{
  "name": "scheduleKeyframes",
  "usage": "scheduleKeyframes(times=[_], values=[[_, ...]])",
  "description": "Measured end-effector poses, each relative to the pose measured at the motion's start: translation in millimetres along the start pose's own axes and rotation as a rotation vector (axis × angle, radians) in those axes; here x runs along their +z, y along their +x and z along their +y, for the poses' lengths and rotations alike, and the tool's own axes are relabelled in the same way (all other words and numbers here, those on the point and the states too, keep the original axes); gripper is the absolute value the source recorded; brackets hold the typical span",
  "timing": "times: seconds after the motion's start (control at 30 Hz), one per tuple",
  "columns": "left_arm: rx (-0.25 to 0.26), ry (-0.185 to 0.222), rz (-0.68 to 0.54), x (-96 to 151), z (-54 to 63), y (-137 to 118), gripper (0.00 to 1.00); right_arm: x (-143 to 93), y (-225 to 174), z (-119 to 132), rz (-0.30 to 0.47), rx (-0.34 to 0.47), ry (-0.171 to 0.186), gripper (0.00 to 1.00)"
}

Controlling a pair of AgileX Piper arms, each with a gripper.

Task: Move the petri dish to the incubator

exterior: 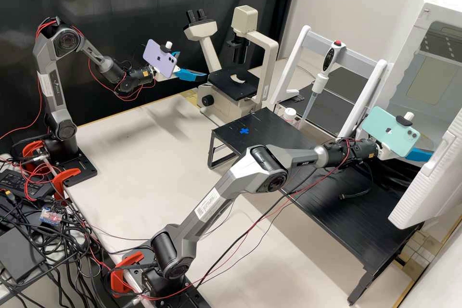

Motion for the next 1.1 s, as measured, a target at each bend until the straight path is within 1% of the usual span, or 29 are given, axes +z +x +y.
scheduleKeyframes(times=[0.03, 0.07, 0.1, 0.13, 0.17, 0.27, 0.3, 0.33, 0.5, 0.67, 0.83, 0.93, 0.97, 1.03, 1.07, 1.1], values=[[0.0, 0.0, 0.0, 0.0, 0.0, 0.0, 1.0, 3.0, -0.9, -3.8, -0.002, -0.009, -0.003, 1.0], [0.0, 0.0, 0.0, 0.0, 0.0, 0.0, 1.0, 3.2, -2.1, -4.4, 0.003, -0.009, 0.001, 1.0], [0.0, 0.0, 0.0, 0.0, 0.0, 0.0, 1.0, 3.8, -4.5, -5.3, 0.007, -0.01, 0.014, 1.0], [0.0, 0.0, 0.0, 0.0, 0.0, 0.0, 1.0, 3.3, -6.6, -5.6, 0.015, -0.012, 0.008, 1.0], [0.0, 0.0, 0.0, 0.0, 0.0, 0.0, 1.0, 3.0, -8.8, -5.5, 0.019, -0.013, 0.017, 1.0], [0.0, 0.0, 0.0, 0.0, 0.0, 0.0, 1.0, 2.6, -21.2, -1.4, 0.044, -0.015, 0.005, 1.0], [0.0, 0.0, 0.0, 0.0, 0.0, 0.0, 1.0, 3.0, -23.9, 0.0, 0.048, -0.012, 0.006, 1.0], [0.0, 0.0, 0.0, 0.0, 0.0, 0.0, 1.0, 2.5, -28.3, 2.9, 0.053, -0.007, 0.012, 1.0], [0.0, 0.0, 0.0, 0.0, 0.0, 0.0, 1.0, 18.8, -58.2, 14.1, 0.045, 0.023, 0.054, 1.0], [0.0, 0.0, 0.0, 0.0, 0.0, 0.0, 1.0, 29.5, -87.1, 24.0, 0.04, 0.061, 0.055, 1.0], [0.0, 0.0, 0.0, 0.0, 0.0, 0.0, 1.0, 38.9, -125.2, 25.5, 0.053, 0.088, 0.054, 1.0], [0.0, 0.0, 0.0, 0.0, 0.0, 0.0, 1.0, 39.3, -158.3, 25.1, 0.092, 0.118, 0.07, 1.0], [0.0, 0.0, 0.0, 0.0, 0.0, 0.0, 1.0, 36.0, -171.5, 26.4, 0.12, 0.134, 0.07, 1.0], [0.0, 0.0, 0.0, 0.0, 0.0, 0.0, 1.0, 36.6, -193.7, 21.9, 0.145, 0.137, 0.068, 1.0], [0.0, 0.0, 0.0, 0.0, 0.0, 0.0, 1.0, 35.6, -210.3, 20.3, 0.17, 0.147, 0.072, 1.0], [0.0, 0.0, 0.0, 0.0, 0.0, 0.0, 1.0, 34.7, -218.7, 19.2, 0.182, 0.152, 0.073, 1.0]])
